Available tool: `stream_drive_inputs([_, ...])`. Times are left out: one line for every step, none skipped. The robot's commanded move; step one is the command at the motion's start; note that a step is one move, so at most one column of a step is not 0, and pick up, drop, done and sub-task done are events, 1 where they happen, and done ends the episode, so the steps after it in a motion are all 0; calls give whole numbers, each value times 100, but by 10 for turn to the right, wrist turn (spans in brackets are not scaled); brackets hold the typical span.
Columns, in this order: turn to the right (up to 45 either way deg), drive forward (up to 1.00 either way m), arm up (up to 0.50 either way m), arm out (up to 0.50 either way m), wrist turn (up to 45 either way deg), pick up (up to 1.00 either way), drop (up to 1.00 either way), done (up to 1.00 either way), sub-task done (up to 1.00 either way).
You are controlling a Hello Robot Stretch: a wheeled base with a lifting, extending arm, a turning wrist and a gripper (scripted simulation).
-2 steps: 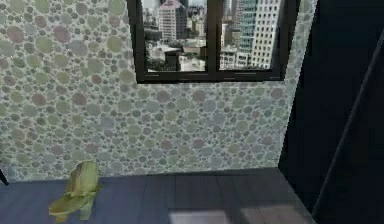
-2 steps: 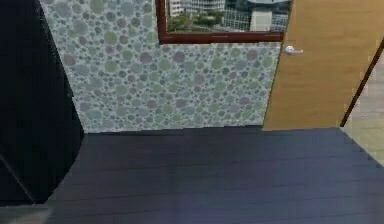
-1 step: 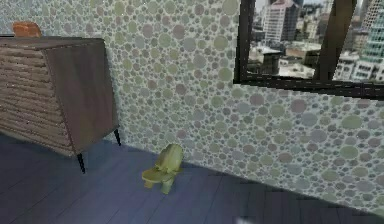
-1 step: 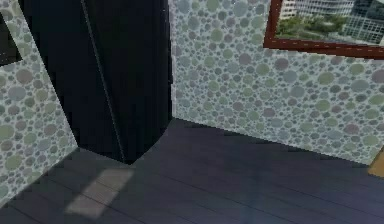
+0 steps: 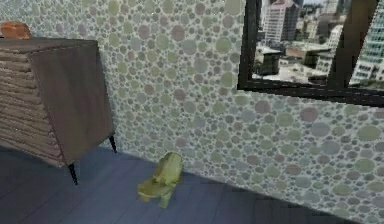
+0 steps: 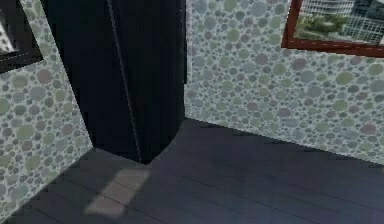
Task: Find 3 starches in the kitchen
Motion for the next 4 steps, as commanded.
stream_drive_inputs([-450,0,0,0,0,0,0,0,0])
stream_drive_inputs([-180,0,0,0,0,0,0,0,0])
stream_drive_inputs([0,35,0,0,0,0,0,0,0])
stream_drive_inputs([-450,0,0,0,0,0,0,0,0])
